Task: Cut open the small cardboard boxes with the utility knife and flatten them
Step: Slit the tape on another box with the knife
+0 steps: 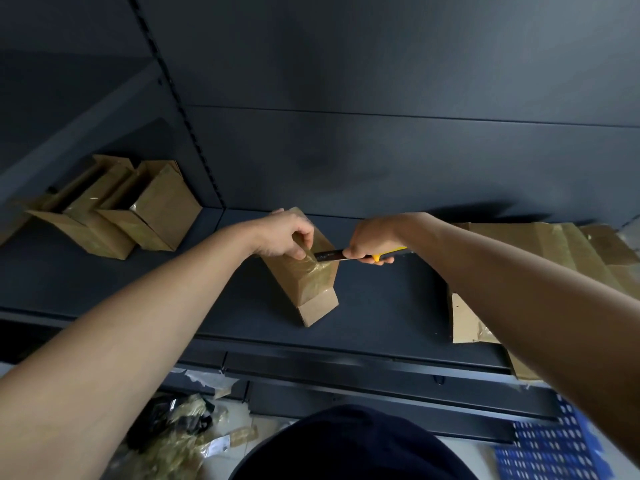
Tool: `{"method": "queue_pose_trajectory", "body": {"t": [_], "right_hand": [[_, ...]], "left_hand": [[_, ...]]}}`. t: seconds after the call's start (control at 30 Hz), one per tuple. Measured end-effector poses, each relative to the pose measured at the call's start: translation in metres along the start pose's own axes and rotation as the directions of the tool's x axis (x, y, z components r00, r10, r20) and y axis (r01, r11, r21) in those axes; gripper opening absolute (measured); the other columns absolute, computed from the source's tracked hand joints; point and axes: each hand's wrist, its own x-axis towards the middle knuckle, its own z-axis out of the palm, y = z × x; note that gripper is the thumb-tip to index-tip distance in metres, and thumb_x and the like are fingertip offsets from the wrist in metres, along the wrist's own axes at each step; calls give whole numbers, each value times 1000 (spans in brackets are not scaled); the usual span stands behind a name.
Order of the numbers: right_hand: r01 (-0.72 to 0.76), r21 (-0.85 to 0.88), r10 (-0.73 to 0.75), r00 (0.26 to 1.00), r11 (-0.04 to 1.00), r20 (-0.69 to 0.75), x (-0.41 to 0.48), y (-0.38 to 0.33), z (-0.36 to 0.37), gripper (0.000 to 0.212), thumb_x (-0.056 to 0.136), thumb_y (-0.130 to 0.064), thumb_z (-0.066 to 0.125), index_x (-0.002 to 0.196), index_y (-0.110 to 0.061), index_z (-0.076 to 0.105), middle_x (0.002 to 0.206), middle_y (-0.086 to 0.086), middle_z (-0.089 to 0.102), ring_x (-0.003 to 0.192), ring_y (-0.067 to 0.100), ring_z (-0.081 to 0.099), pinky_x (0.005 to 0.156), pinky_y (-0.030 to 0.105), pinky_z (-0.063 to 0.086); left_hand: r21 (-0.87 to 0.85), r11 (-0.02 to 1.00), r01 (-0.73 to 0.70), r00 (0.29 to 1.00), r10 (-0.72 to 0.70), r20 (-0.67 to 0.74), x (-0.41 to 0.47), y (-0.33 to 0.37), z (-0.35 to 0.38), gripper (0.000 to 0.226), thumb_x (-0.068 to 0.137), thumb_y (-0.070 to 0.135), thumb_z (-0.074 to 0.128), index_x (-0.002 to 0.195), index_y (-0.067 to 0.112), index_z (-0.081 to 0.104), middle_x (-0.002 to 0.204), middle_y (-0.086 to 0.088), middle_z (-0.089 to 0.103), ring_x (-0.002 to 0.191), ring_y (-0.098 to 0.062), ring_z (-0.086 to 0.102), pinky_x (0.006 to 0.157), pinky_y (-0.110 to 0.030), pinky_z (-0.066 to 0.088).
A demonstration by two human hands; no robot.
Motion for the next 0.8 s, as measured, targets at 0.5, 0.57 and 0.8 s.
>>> {"method": "queue_pose_trajectory", "body": {"t": [0.5,0.57,0.8], "right_hand": [[70,-13,-69,997,997,16,-1,2,16,41,93,-35,41,60,-12,48,51,4,52,40,15,46,78,33,43],[56,-7,-56,998,998,33,-2,2,10,42,94,-35,42,59,-13,47,51,5,51,40,15,45,78,35,44],[22,12,-21,999,1000,-38,2,2,33,39,95,-37,37,69,-11,51,62,8,56,50,17,48,66,31,42]], "left_hand": [[-91,996,-21,1000,22,12,-6,-1,0,22,82,17,70,71,33,60,95,10,59,93,-13,53,83,-34,42],[-97,995,-18,1000,19,3,-4,-2,4,23,82,18,70,71,34,59,98,9,59,98,-15,52,88,-37,42],[-107,994,28,998,-33,-53,-2,-6,20,23,82,20,69,69,35,59,99,11,58,112,-19,42,99,-42,36]]}}
